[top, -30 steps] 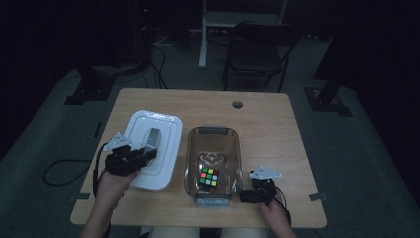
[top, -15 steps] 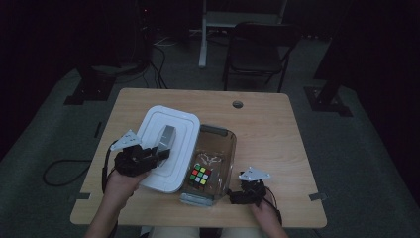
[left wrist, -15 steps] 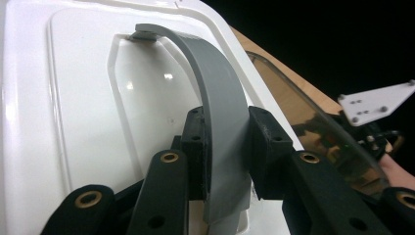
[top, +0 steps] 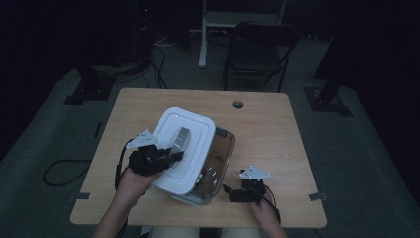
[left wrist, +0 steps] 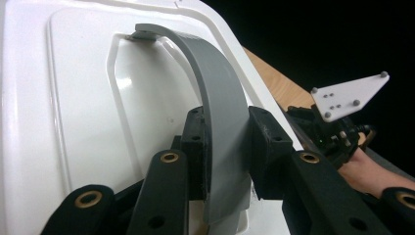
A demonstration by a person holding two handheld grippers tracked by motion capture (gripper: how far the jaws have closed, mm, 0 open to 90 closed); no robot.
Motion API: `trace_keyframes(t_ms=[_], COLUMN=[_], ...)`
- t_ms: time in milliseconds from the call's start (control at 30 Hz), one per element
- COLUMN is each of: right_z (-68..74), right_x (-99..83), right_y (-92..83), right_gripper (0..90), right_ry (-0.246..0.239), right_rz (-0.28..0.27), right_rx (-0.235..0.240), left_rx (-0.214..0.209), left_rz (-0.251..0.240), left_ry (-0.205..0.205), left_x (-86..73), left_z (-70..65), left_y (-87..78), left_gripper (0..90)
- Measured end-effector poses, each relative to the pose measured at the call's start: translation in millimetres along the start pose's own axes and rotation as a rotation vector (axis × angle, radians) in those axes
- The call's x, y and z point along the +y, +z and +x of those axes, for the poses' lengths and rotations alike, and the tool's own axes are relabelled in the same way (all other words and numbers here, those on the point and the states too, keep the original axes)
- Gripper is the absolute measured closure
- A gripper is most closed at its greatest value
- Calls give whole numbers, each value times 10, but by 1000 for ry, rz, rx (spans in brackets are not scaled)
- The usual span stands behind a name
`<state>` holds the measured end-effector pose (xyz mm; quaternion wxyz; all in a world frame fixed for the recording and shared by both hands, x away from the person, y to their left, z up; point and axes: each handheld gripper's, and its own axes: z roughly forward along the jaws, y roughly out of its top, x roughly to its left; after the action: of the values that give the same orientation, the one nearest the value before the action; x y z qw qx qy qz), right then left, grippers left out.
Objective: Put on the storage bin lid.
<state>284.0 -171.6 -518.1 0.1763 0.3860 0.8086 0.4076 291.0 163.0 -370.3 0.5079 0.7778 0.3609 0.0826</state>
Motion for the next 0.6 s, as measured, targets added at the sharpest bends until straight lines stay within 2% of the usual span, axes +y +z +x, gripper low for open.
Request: trace_keyframes(t_ms=[133, 200, 300, 367, 500, 600], right_z=[-26, 20, 136, 207, 262, 291], right_x=[-1, 11, 48, 74, 127, 145], right_y=[-18, 11, 95, 150, 244, 273], right_gripper=[125, 126, 126, 126, 125, 126], right_ry=[17, 5, -37, -66, -56, -70], right_rz=[-5, 0, 22, 37, 37, 37], right_rx=[0, 10, 24, 15, 41, 38], left_rx=[-14, -24, -40, -42, -51, -77], left_rz=[5, 1, 2, 9, 27, 38], left_ry=[0, -10, -11, -5, -2, -4], left_x=[5, 12, 27, 34, 28, 19], left_z=[-16, -10, -7, -5, 21, 41], left_y=[41, 52, 58, 66, 110, 161], left_gripper=[725, 724, 725, 725, 725, 725])
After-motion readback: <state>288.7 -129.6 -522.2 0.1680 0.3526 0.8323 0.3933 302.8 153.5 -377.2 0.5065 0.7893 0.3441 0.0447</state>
